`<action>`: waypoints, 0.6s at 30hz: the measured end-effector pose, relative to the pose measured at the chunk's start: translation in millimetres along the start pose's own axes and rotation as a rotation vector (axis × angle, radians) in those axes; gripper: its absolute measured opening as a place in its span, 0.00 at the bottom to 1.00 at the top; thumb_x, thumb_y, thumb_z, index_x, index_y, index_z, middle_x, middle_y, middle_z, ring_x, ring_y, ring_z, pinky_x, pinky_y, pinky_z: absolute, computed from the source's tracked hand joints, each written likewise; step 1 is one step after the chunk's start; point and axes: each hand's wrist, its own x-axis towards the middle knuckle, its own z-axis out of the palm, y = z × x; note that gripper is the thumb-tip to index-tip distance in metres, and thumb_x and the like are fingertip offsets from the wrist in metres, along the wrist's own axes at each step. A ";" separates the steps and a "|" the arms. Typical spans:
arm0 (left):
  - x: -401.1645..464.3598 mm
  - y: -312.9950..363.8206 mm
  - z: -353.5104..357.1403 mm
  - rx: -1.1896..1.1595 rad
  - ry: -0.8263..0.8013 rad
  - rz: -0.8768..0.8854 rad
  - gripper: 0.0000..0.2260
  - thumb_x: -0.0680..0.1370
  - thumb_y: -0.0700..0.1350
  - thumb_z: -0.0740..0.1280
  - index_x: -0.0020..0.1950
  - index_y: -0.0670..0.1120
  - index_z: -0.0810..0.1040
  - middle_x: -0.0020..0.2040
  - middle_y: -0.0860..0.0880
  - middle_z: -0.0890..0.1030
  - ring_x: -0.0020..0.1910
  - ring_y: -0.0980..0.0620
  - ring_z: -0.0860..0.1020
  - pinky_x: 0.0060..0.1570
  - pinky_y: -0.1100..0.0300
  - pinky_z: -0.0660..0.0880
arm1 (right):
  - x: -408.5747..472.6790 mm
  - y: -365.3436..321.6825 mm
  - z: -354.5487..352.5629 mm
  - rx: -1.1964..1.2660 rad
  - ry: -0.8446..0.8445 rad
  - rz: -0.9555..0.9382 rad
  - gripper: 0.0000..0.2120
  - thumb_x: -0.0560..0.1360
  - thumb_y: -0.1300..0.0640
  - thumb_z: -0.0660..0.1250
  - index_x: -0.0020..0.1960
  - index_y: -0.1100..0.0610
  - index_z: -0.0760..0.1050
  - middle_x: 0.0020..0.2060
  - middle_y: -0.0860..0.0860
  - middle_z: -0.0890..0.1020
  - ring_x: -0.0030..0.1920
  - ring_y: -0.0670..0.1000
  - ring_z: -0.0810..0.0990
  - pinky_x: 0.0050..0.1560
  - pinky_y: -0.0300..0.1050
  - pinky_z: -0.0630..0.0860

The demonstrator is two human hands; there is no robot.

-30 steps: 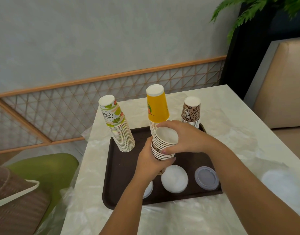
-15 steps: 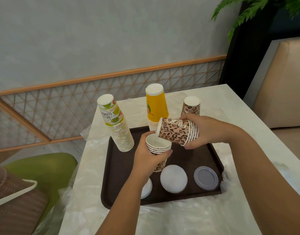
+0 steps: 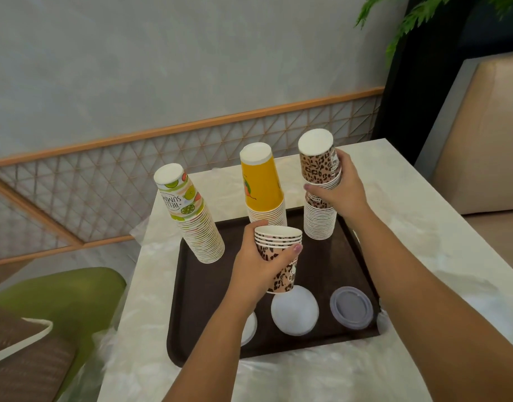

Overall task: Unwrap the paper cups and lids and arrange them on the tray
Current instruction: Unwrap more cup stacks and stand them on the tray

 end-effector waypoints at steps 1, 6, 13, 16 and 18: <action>0.9 1.2 -0.1 0.002 -0.015 -0.005 0.31 0.70 0.53 0.73 0.69 0.56 0.62 0.58 0.58 0.74 0.57 0.57 0.75 0.56 0.61 0.74 | -0.8 6.5 2.0 -0.021 0.000 0.014 0.38 0.63 0.55 0.79 0.67 0.55 0.65 0.62 0.51 0.75 0.61 0.51 0.74 0.59 0.47 0.73; 6.7 3.3 2.9 -0.012 -0.042 -0.028 0.35 0.71 0.54 0.71 0.73 0.57 0.57 0.63 0.56 0.72 0.61 0.55 0.73 0.62 0.57 0.72 | -11.7 36.7 11.0 -0.054 -0.017 0.156 0.37 0.65 0.55 0.78 0.68 0.56 0.65 0.63 0.52 0.76 0.62 0.54 0.74 0.55 0.43 0.70; 15.7 12.4 10.1 -0.040 -0.091 -0.050 0.32 0.75 0.57 0.65 0.75 0.56 0.54 0.59 0.56 0.75 0.57 0.55 0.76 0.58 0.59 0.72 | -32.9 22.6 6.5 -0.383 0.126 -0.071 0.49 0.64 0.55 0.79 0.75 0.51 0.52 0.74 0.56 0.57 0.74 0.57 0.55 0.71 0.58 0.61; 24.7 19.4 14.7 -0.112 -0.101 -0.059 0.26 0.76 0.58 0.63 0.72 0.56 0.60 0.59 0.52 0.78 0.56 0.53 0.79 0.59 0.54 0.75 | -57.9 8.7 2.4 -0.363 0.058 -0.450 0.44 0.67 0.62 0.76 0.73 0.49 0.54 0.74 0.54 0.52 0.75 0.52 0.52 0.72 0.55 0.63; 30.2 25.0 18.6 -0.171 -0.120 -0.054 0.21 0.78 0.57 0.61 0.69 0.54 0.66 0.58 0.51 0.80 0.55 0.52 0.80 0.59 0.51 0.76 | -67.0 4.8 0.0 -0.357 -0.032 -0.587 0.38 0.69 0.62 0.75 0.71 0.49 0.58 0.74 0.53 0.53 0.75 0.51 0.53 0.71 0.55 0.64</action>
